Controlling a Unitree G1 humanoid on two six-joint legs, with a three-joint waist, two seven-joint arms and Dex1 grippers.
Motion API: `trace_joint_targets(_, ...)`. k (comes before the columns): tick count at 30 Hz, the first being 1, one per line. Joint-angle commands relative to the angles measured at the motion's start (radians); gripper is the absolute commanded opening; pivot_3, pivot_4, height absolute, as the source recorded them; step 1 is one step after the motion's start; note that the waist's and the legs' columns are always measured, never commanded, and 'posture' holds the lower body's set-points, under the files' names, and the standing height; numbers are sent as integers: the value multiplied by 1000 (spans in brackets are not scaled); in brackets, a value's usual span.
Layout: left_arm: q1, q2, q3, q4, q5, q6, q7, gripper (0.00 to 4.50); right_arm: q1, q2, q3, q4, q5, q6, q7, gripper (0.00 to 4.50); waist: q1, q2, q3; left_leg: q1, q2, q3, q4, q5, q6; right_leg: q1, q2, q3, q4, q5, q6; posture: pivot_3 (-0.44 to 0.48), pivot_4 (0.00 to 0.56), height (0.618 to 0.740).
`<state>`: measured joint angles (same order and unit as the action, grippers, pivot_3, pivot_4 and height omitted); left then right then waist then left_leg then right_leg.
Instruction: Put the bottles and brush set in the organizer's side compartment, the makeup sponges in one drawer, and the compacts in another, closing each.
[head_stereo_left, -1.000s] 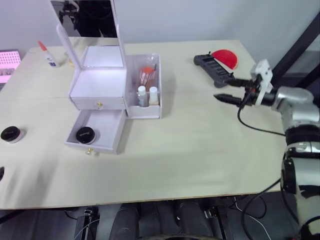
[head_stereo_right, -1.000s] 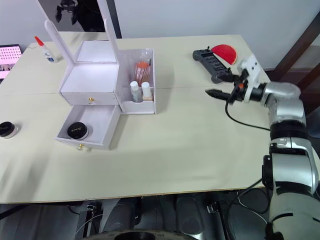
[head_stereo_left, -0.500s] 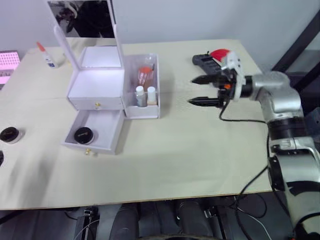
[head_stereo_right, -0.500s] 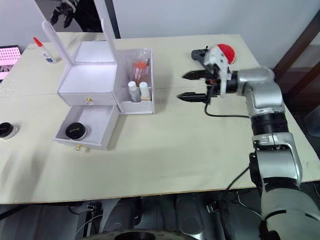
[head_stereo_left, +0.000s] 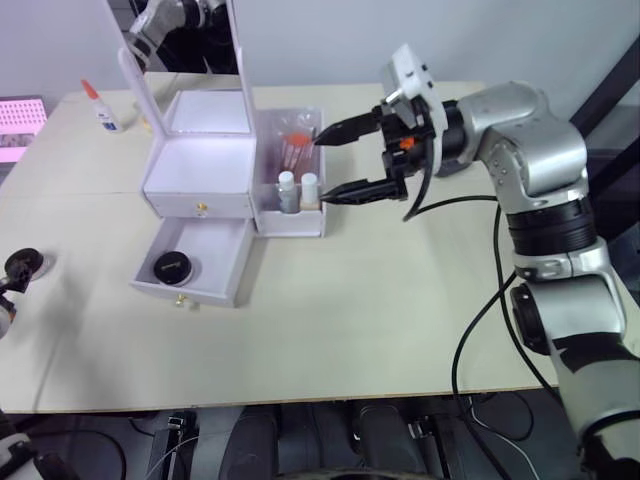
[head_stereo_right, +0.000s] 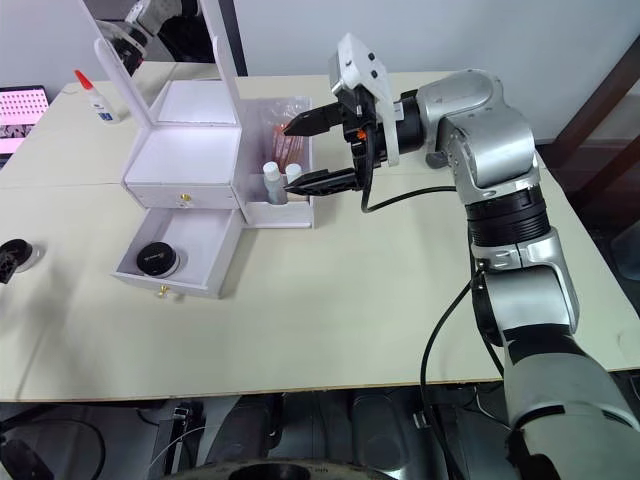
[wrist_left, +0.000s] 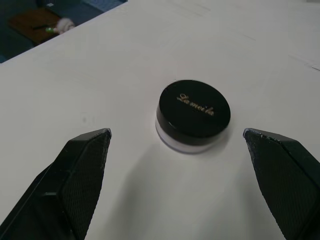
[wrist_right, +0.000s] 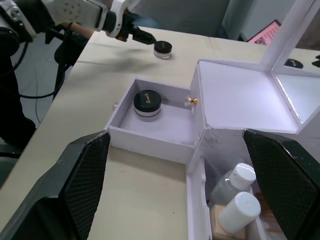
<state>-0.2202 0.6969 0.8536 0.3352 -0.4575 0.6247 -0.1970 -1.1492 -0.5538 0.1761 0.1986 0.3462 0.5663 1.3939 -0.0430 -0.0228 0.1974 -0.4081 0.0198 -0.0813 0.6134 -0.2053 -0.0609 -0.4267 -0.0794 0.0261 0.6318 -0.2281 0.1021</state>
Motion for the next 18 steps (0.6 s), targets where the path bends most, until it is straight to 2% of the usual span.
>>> trace_joint_targets(1,-66,37,-49,105,31,-93,-19,4466,-25,-26,-19,-50,4,16,-20,4500,2,0,0,0,0,0,0,0,0,0,0,0,0,0,0,0,150,740)
trace_joint_targets(10,-267,117,-164,529,126,-352,2,4466,-12,-63,-21,-114,7,55,-56,4500,-1,0,0,0,0,0,-1,0,0,-1,0,0,0,1,1,0,150,740)
trace_joint_targets(18,-351,141,-220,744,150,-474,-2,4466,-18,-88,-30,-142,10,68,-82,4500,0,0,0,0,0,0,-1,0,0,-1,0,0,0,1,2,0,150,740)
